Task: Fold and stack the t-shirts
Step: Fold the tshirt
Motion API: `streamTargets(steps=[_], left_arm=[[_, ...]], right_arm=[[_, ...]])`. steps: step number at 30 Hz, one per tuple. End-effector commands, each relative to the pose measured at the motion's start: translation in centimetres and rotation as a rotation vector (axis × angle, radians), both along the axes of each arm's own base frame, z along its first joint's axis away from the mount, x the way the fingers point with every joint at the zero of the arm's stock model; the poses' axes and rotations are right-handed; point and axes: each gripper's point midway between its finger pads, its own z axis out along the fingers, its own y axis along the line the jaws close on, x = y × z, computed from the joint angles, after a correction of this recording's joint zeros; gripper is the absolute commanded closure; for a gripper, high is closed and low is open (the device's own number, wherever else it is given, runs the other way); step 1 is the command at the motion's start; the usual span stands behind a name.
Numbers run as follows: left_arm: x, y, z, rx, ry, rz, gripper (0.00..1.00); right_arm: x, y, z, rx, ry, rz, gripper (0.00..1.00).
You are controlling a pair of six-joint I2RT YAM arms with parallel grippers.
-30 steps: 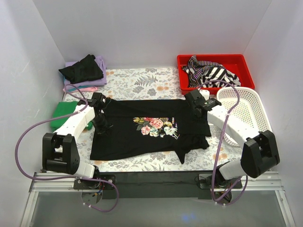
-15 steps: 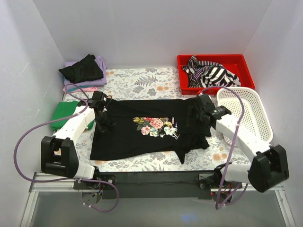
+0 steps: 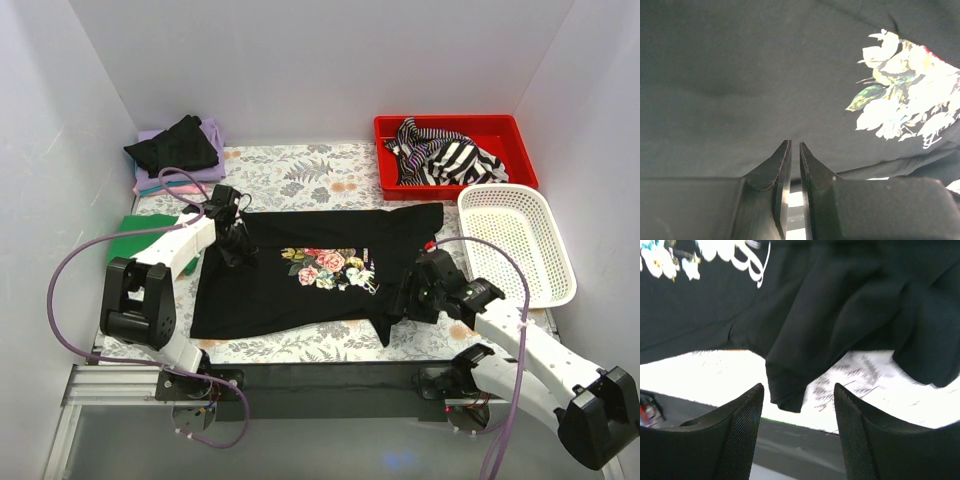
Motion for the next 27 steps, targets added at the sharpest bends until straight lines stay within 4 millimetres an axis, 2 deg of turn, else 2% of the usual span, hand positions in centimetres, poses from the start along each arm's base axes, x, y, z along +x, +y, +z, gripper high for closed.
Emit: streamTargets(steps=[1,7,18,21,24,27], left_arm=[[1.6,-0.6,0.9,-0.02,-0.075,-0.036,0.9],[1.4,-0.5,0.4,-0.011,-0.073,-0.052,0.9],[1.1,-0.3,0.3,-0.006,-0.081,-0.048,0.9],[1.1,-0.1,0.4,0.003,-0.083,-0.045,0.9],[0.9,0.1,0.2,0.015,-0.078,-0.045,0.9],[0.8,0.1,0.1,0.014,-0.073,-0.046,0.9]], right_arm=[[-1.3,1.6,0.0,0.093,0.039,-0.039,0.36],[-2.8,1.9,-1.2,0.07,0.074,-0.039,0.36],[-1.1,2.3,-1.6,0.041,0.019,-0.03,0.35],[-0.9,2.7,-1.8,0.039,0.025,-0.007,0.37],[-0.6,2.7,-2.0,0.026,0.02,-0.003,0.51],[-0.5,2.9,-2.2,0.023,0.025,0.005,0.76]])
